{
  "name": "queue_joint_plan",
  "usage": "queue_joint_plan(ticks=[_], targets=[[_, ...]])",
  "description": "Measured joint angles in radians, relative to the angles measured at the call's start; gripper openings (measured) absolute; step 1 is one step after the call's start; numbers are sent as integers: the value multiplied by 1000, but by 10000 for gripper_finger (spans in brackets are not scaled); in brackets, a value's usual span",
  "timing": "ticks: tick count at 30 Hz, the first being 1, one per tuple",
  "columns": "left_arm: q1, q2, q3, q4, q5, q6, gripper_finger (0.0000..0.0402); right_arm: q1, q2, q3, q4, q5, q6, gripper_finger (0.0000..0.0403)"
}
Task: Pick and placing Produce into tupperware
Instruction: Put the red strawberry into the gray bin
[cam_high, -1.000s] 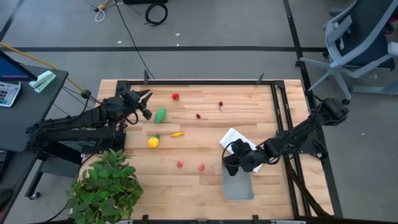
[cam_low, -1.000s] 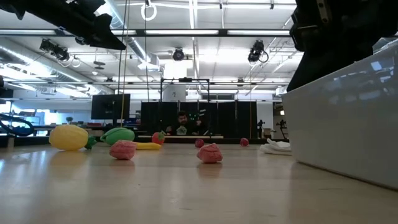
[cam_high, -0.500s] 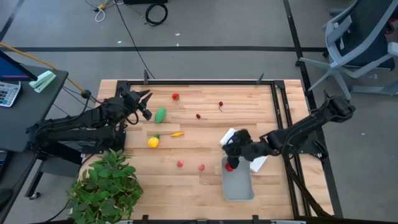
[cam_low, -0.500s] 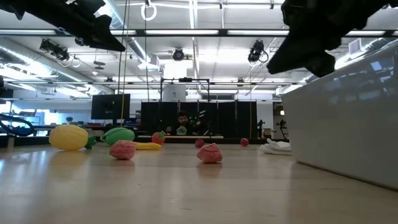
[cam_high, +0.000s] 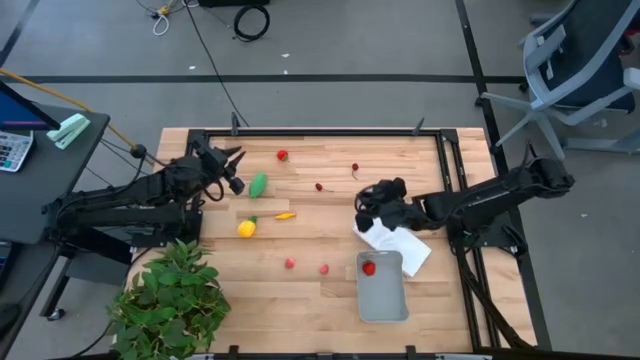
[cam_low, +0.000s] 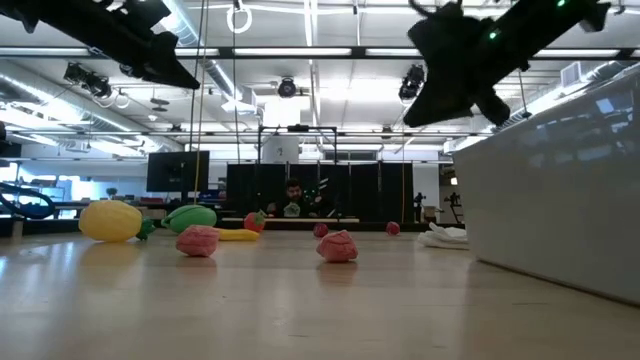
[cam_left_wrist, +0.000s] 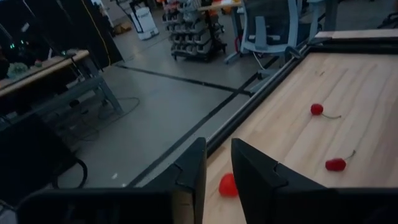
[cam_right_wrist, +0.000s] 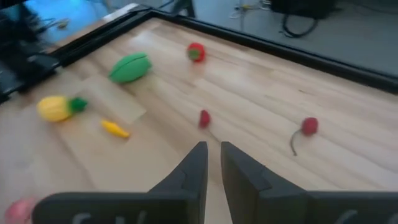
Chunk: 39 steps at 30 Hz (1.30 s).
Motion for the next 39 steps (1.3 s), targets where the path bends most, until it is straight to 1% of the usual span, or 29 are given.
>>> queue_joint_plan(ticks=[2,5,9,12,14,18,23,26,29,33,36,39], targets=[[0,1,0,-11,0,-1,81,-23,16,0,0,-6,38,53],[0,1,0,-9,0,-1,85,-46,24,0,0,-26,40,52],[0,8,0,-8,5,0,93,-57,18,0,0,-116,40,52],[0,32,0,-7,46,0,96,-59,9,0,3,-128,41,52],[0,65,0,12,103,0,95,-60,7,0,0,-129,34,52],[0,168,0,122,204,43,95,-60,-3,0,1,-130,24,52],[1,345,0,355,218,185,100,-59,-30,0,1,-155,-12,52],[1,453,1,456,218,276,100,-59,-58,0,0,-173,-55,52],[2,551,1,472,218,372,95,-59,-95,0,-1,-174,-104,52],[2,663,0,470,218,434,87,-59,-153,0,-3,-173,-190,52],[-1,717,0,489,217,503,81,-59,-197,0,-3,-173,-231,52],[-12,737,0,494,217,541,76,-59,-230,0,-3,-173,-254,52]])
